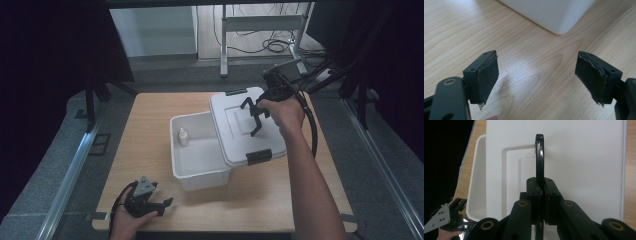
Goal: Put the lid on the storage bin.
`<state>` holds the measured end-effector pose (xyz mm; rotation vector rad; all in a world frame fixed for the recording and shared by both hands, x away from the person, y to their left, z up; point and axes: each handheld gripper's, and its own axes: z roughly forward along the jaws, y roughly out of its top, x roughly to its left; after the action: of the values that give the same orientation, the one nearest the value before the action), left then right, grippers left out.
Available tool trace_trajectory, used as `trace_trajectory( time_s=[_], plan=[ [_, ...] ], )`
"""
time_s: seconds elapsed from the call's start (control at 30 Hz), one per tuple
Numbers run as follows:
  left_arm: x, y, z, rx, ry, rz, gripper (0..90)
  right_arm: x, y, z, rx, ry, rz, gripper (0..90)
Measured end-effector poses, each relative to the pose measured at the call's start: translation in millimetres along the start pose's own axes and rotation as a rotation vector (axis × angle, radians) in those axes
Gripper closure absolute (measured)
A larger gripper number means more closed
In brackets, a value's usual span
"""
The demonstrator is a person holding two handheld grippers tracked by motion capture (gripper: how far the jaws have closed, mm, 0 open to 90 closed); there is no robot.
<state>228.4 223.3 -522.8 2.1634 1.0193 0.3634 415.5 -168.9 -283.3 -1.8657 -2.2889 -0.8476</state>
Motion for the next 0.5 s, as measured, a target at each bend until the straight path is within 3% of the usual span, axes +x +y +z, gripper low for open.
trace_trajectory(
  time_s=[0.5],
  plan=[
    [-0.1,0.0,0.4,0.000,-0.002,0.008,19.1,36.6,9.1,18.1,0.029,0.004,-0.016,85.4]
  ],
)
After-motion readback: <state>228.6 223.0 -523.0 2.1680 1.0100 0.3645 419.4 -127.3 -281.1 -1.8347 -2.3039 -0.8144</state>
